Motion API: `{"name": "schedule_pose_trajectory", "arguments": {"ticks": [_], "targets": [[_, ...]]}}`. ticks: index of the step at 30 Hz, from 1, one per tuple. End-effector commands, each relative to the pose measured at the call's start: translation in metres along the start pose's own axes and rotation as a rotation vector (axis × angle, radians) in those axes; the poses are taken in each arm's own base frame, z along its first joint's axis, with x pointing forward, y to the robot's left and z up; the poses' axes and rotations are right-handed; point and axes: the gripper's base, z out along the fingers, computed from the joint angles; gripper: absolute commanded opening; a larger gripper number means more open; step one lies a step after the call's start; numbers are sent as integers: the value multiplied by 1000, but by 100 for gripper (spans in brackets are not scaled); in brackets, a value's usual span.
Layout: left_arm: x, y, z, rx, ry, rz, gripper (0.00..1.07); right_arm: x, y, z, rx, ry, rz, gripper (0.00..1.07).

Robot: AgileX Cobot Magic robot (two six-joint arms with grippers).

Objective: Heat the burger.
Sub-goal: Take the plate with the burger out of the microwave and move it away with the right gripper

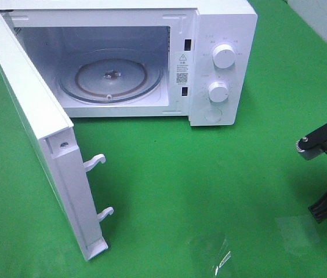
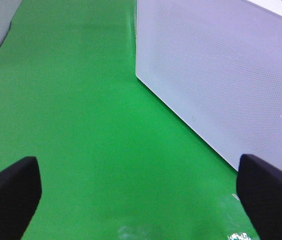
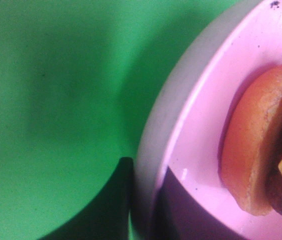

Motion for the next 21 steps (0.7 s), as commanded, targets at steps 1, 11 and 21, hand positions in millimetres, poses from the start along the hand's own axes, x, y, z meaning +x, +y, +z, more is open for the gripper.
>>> {"name": "schedule_pose_trajectory", "arguments": {"ticks": [1,11,21], "targets": [[1,0,-1,-4,-20,-1,98,-2,-2,6,50,5,-30,1],[1,0,-1,-4,-20,-1,98,-5,3,24,13,24,6,2],[1,0,-1,-4,-20,-1,98,-7,11,31,-20,12,-6,3]]}}
